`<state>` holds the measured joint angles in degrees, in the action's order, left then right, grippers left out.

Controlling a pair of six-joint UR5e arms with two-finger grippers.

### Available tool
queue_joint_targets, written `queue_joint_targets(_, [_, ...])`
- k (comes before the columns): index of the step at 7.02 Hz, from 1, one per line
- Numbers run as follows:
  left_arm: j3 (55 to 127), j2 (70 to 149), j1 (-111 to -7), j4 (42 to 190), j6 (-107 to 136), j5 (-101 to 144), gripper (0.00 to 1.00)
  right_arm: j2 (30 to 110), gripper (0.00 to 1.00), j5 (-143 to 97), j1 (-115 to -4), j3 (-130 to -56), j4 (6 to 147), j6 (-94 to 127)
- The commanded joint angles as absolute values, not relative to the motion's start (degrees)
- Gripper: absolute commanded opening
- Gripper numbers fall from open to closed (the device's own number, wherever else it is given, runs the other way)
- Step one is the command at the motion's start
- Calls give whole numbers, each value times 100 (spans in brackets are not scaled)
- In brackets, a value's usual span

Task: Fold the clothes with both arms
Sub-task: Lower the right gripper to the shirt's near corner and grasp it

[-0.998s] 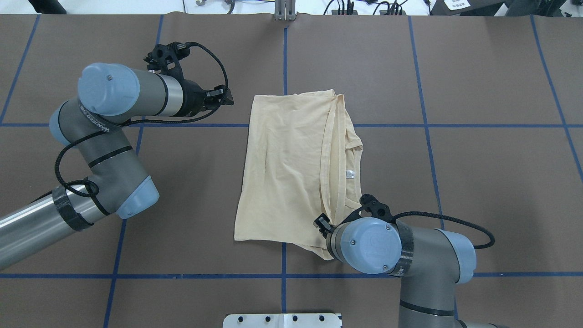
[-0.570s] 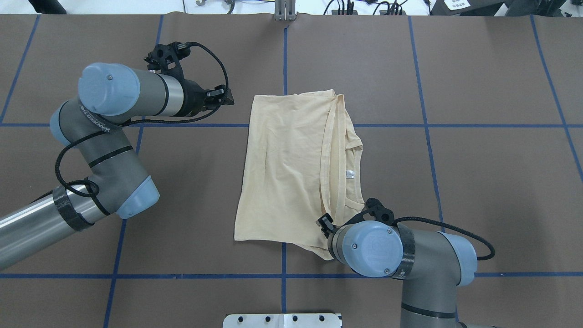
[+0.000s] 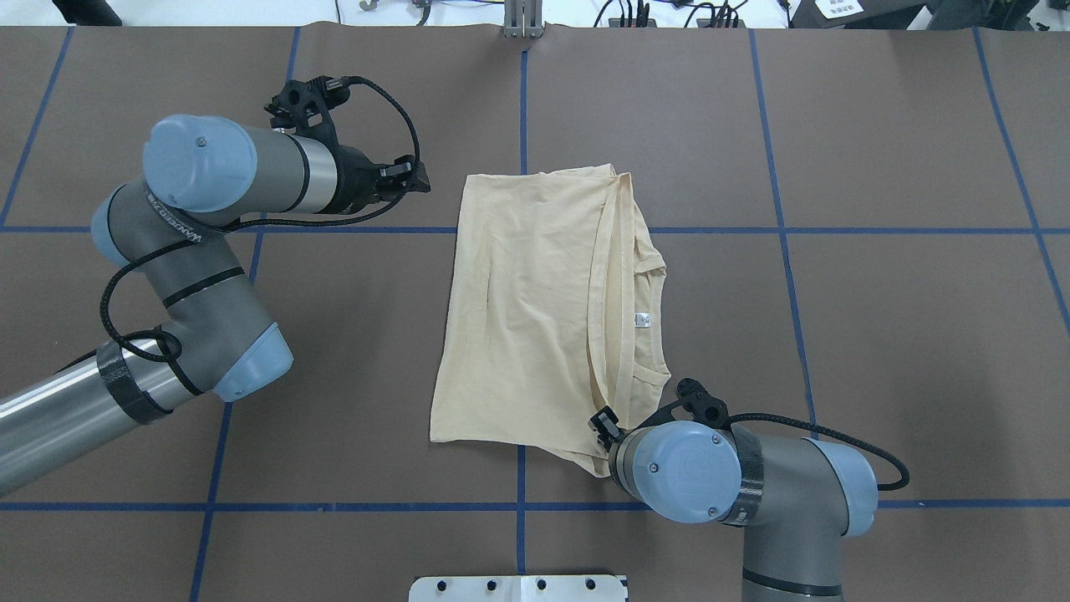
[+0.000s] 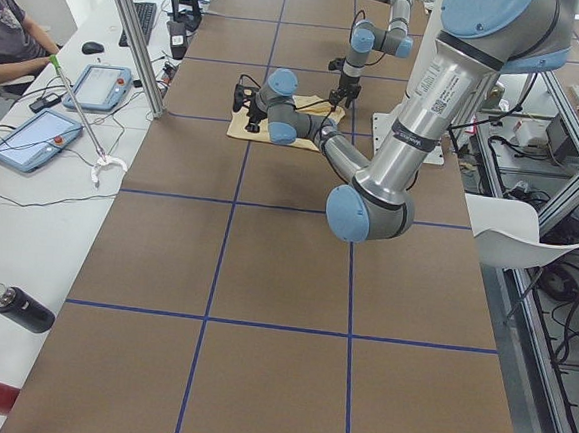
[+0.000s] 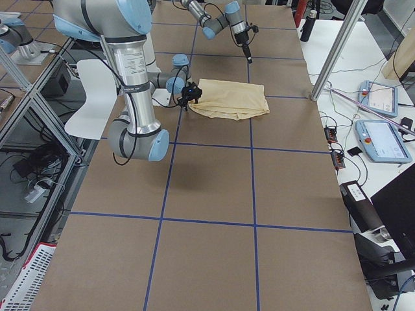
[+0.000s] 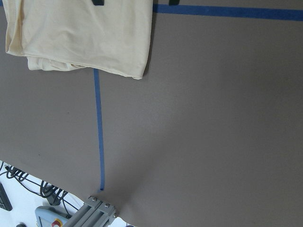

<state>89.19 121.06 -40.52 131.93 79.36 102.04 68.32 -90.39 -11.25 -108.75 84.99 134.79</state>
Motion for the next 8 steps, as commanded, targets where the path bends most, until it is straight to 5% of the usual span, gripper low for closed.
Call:
queue_joint_targets(1, [8921, 12103, -4052, 13192, 7937, 10204, 55, 6829, 0, -9044, -1125, -10916, 8499, 13535])
queue_joint_targets(8, [9481, 11946, -3834, 13044, 8869, 10204, 55, 7407, 0, -8912, -1134, -11679, 8499, 13605])
